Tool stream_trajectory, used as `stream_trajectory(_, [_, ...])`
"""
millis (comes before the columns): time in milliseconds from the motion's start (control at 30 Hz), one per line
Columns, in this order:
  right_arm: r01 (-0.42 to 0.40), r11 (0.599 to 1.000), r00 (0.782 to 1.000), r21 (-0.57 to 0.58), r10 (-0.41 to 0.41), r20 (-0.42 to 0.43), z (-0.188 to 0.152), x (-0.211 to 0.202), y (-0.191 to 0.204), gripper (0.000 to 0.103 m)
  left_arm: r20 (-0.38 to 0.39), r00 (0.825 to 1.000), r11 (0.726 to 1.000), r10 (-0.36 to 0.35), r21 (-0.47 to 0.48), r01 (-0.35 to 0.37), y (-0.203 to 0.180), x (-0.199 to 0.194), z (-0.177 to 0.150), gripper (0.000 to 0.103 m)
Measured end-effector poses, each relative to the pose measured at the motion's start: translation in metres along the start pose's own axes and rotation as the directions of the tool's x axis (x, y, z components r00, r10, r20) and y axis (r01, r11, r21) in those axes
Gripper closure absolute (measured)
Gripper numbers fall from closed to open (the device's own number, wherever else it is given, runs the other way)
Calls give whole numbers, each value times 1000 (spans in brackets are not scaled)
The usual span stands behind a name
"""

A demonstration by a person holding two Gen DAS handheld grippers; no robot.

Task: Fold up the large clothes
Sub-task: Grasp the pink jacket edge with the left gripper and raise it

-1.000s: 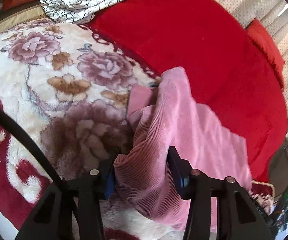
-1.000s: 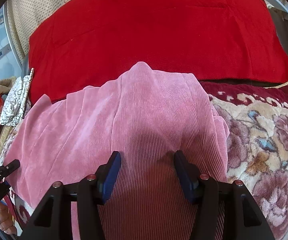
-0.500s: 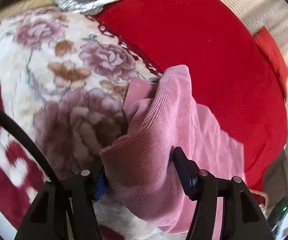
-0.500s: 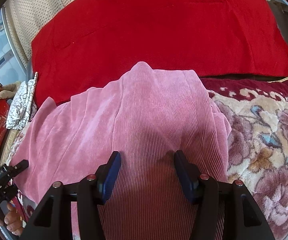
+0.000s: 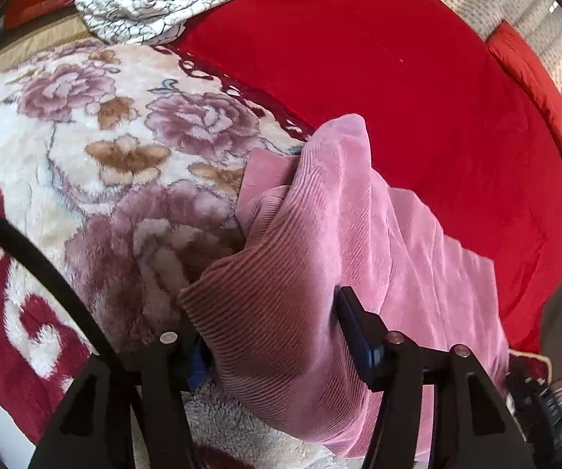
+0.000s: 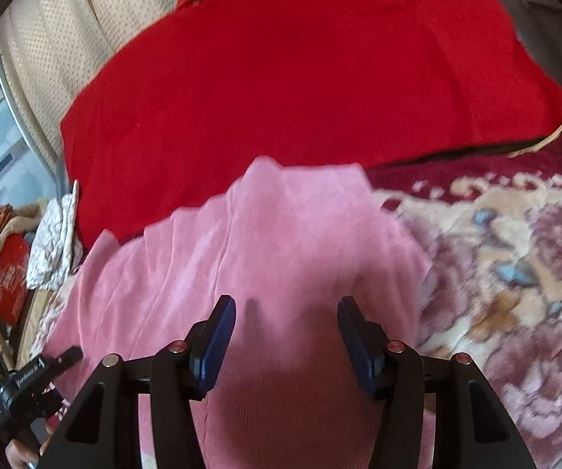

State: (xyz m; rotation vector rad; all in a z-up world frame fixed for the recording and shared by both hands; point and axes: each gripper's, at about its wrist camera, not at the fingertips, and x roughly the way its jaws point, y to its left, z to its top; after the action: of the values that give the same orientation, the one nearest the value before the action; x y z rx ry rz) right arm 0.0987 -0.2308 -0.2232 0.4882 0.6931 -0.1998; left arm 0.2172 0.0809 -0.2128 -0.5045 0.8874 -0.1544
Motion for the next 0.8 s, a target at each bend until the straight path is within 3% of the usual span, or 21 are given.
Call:
stream_trajectory(100, [-14,1000,1000,1,14,-20,0,4,1,45,0,1000,1000,11,24,-11,-3,0,1,49])
stream_trajectory(200, [-9,999,990,40,14,-138,-5,27,-9,45,6,1000,1000,-2,10,2,-1,-1,1,49])
stream_trajectory(333, [8,1000,995,12,-7,-98,-4,18,-4,46,14,999,999,-38,-33,39,3,1,1,39])
stream_trajectory(500, [-32,999,999,-40,34,39,0,-5,10,46,5,1000,1000,-11,-2,11,-3,6,5,39])
stream_trajectory(567, [-73,996,996,-45,75,45,0,-7,13,46,10,1000,1000,-4,5,4,-4,7,7,46])
stream_trajectory(700, [-92,996,983,-8,90,-159,-8,32,12,43,27,999,999,-33,41,32,-7,3,7,69])
stream_trajectory(800, [-85,995,987,-52,78,-138,-6,29,19,40,48,998,997,-32,78,28,-15,-3,6,73])
